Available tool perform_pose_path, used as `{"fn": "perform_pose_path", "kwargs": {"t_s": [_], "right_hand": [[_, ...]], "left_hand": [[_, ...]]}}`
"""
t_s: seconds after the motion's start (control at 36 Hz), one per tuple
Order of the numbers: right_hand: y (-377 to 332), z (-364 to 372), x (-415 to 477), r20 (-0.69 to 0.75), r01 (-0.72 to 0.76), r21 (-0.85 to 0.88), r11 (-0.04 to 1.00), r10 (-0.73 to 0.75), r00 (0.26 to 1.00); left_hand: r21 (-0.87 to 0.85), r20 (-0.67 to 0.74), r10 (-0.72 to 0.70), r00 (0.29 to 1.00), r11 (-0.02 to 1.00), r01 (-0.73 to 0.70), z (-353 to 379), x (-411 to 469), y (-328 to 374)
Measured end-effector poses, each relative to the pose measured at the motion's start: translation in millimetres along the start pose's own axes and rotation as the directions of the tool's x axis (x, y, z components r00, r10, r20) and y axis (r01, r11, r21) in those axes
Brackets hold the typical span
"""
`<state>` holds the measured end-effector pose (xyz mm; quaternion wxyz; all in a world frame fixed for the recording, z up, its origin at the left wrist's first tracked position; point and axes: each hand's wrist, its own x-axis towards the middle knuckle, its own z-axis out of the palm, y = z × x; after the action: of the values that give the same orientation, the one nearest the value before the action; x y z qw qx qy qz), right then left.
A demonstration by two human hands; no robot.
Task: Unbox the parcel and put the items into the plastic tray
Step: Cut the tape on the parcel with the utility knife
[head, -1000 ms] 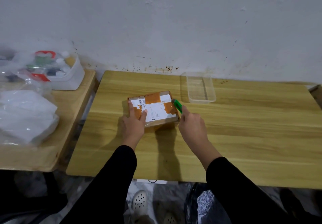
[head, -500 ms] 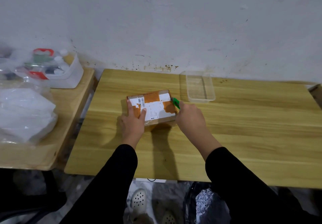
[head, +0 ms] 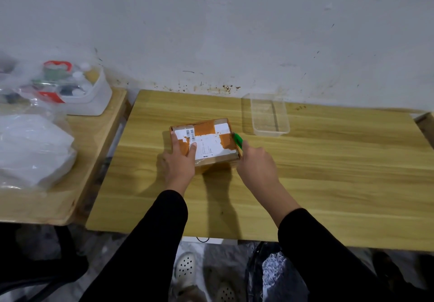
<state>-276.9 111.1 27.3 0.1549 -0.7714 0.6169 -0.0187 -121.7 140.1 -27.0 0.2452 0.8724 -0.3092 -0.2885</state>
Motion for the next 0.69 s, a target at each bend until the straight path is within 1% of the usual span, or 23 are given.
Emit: {"fn": "perform_pose_path", "kwargs": {"t_s": [0.42,0.58,0.69], "right_hand": [[12.0,10.0,-22.7,-0.041,0.031,-0.059,0.998,-0.033,0.999],[19.2,16.8,-31.5,-0.052,0.006,-0.026,1.000,-0.008,0.999],[25.5,25.3,-42.1,-0.043,0.015,0.020,1.000,-0.015,0.999]], "left_hand": [[0.006,-0.003,-0.007,1.000,1.000,0.007,0.8,-1.5,1.1],[-0.012,-0.008,0.004,1.000,1.000,-0.004,2.0,1.5,-0.4],[-0.011,-0.019,0.011,1.000,1.000,-0.011,2.8,3.3,-2.3]]}}
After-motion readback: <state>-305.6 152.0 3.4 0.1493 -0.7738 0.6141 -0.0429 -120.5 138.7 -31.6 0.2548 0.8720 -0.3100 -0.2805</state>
